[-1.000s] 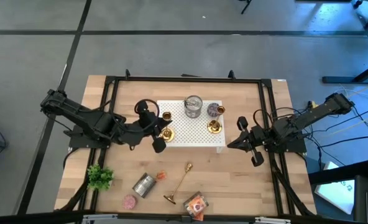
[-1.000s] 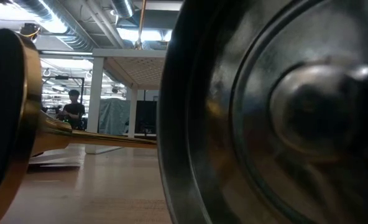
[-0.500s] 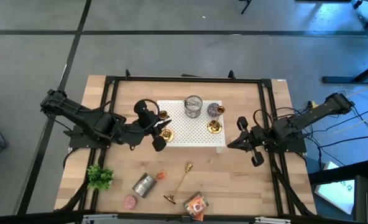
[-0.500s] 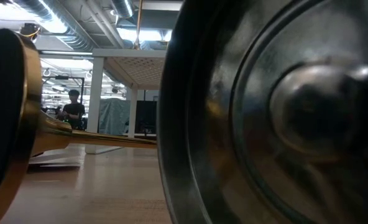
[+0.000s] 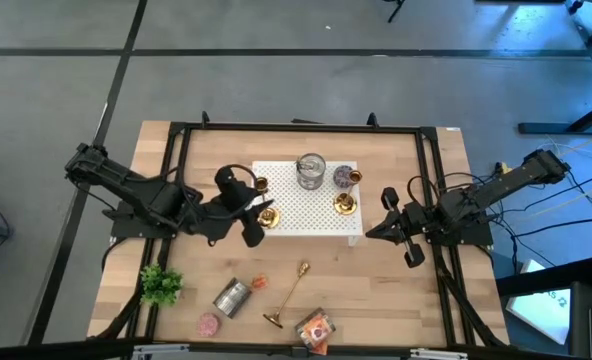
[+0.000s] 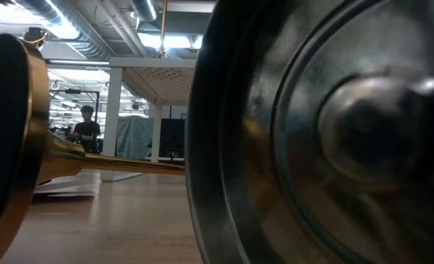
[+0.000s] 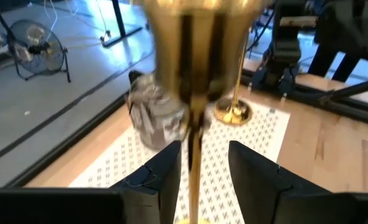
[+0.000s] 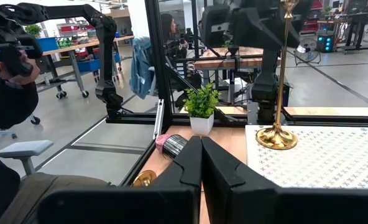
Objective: Pick & Place candle stick holders
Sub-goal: Put the left gold candle holder on the shelf
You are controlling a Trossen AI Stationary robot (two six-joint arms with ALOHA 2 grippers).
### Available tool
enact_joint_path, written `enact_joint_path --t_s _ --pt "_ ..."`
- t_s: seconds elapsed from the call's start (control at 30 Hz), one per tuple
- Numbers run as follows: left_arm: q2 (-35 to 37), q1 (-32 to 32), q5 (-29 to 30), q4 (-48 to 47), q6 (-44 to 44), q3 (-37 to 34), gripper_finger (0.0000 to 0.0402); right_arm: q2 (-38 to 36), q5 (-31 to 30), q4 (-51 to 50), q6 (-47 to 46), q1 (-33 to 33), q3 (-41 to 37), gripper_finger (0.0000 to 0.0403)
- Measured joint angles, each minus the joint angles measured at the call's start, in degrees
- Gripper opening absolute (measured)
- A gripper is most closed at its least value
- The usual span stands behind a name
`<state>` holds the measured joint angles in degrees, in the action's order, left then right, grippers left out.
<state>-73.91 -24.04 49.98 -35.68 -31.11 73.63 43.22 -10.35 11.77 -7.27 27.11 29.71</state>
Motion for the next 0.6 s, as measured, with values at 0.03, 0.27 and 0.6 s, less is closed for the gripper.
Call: enact_joint_path --t_s 0.03,0.27,0.6 --pt "0.0 -0.2 0.0 -1.3 -1.2 0.0 0.0129 0.0 0.0 0.0 0.0 0.0 0.0 0.0005" --pt "0.0 -2.6 0.9 -8.8 -8.4 0.0 0.0130 0.0 0.0 0.0 0.0 0.0 0.0 0.0005" --pt "0.0 -7.3 7.8 -8.1 -17.0 -7.8 0.0130 0.0 0.0 0.0 0.0 0.0 0.0 0.0005"
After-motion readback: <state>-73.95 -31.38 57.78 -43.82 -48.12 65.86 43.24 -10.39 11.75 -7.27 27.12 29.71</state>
